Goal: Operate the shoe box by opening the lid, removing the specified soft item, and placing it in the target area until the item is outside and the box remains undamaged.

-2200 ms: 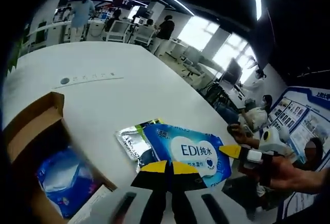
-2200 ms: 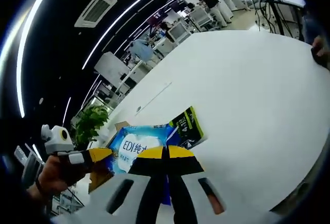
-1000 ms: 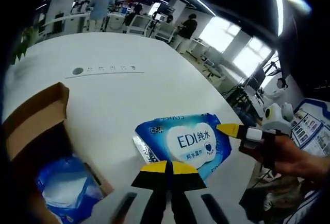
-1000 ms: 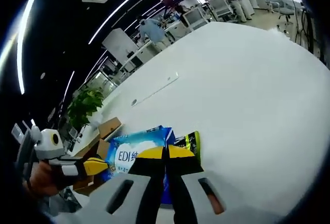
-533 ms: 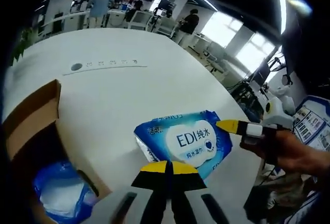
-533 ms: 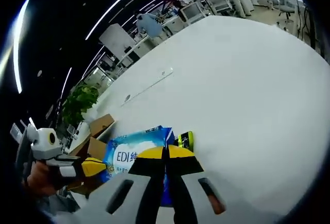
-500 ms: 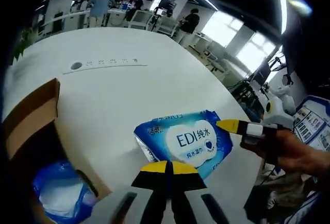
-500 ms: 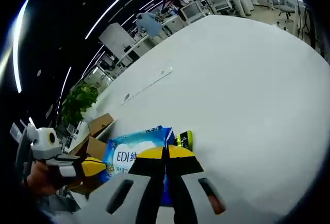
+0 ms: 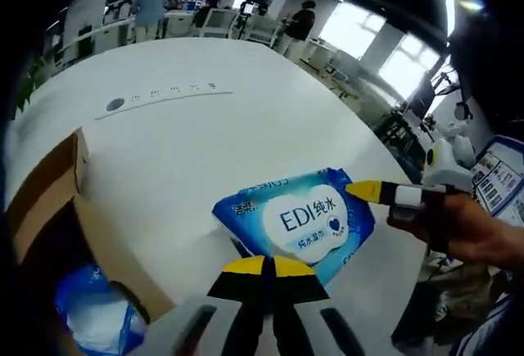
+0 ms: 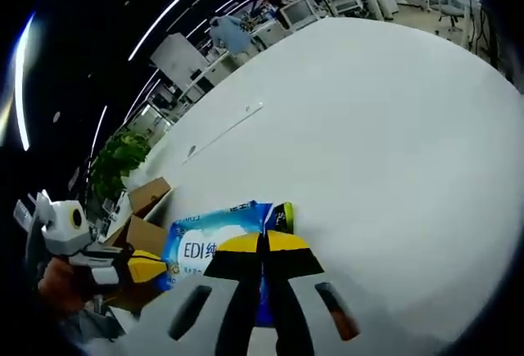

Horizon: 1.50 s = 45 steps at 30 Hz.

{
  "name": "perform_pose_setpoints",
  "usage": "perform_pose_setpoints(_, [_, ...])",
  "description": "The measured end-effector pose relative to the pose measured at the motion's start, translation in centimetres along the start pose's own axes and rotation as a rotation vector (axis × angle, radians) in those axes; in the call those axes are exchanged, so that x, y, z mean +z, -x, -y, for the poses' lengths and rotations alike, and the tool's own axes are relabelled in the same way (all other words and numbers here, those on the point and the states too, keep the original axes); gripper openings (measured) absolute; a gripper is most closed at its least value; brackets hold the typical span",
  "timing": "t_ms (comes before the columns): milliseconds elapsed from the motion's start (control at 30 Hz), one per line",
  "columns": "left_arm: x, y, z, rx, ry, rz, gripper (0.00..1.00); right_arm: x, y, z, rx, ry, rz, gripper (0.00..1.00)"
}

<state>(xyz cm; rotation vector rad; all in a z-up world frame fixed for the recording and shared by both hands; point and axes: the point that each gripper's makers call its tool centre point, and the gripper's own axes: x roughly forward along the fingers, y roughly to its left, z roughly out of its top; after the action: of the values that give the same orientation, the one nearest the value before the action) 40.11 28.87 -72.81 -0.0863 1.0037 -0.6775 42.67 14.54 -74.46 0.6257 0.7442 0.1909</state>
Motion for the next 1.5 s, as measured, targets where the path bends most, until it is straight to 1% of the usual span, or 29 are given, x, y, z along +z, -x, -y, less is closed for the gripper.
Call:
perform_pose_setpoints(167, [0.1,0.3,-0.3,0.006,0.031,0.005,0.01,0.2,0.0,0.0,-0.01,0.007,0.001,0.0])
perform_pose_setpoints(200, [0.1,0.3,-0.3,0.008,0.036,0.007,0.01,0.2,0.0,0.1,-0.011,0.025,0.002,0.01])
perform_pose_setpoints(267, [0.1,0.7,-0.6,0.021,0.068,0.005,0.02,0.3,0.0,0.1,-0.013,0.035,0.006,0.01])
perform_pose_setpoints(433, [0.2,1.4,-0.8,0.028,0.09,0.009,0.06,0.6,0.0,-0.2,-0.014,0.039,0.015,0.03])
perform_pose_setpoints(500, [0.3,1.9,-1.0,0.029,0.125,0.026,0.09,0.7,0.2,-0.3,-0.02,0.07,0.014,0.06])
perform_pose_setpoints(533, [0.4,2.2,-1.1,0.031,0.135,0.033,0.12,0.8,0.3,-0.4,-0.018,0.07,0.015,0.08])
perform_pose_setpoints(600, [0.4,2.8,-1.2,0.034,0.138,0.045,0.15,0.8,0.7,-0.5,-0.015,0.082,0.012,0.1])
perform_pose_setpoints(700, [0.4,3.5,-1.6,0.034,0.134,0.06,0.15,0.8,1.0,-0.3,-0.025,0.095,0.012,0.1])
perform_pose_setpoints(833, [0.5,4.3,-1.8,0.022,0.152,0.086,0.15,0.8,1.6,-0.2,-0.034,0.094,0.017,0.11])
perform_pose_setpoints(1133, [0.7,7.0,-2.7,0.02,0.139,0.146,0.14,1.0,3.0,-1.2,-0.041,0.113,0.034,0.12])
perform_pose_setpoints(1233, [0.6,7.8,-3.1,0.019,0.134,0.165,0.14,1.0,3.4,-1.8,-0.04,0.126,0.041,0.12])
perform_pose_setpoints(1300, [0.8,8.6,-3.3,0.023,0.104,0.191,0.14,0.9,3.6,-2.2,-0.037,0.132,0.043,0.12])
perform_pose_setpoints(1400, [0.6,9.4,-3.6,0.022,0.079,0.2,0.14,0.5,3.9,-3.2,-0.017,0.147,0.043,0.13])
perform_pose_setpoints(1500, [0.2,10.6,-4.4,0.026,0.065,0.215,0.14,-0.3,4.1,-3.9,-0.013,0.163,0.035,0.13])
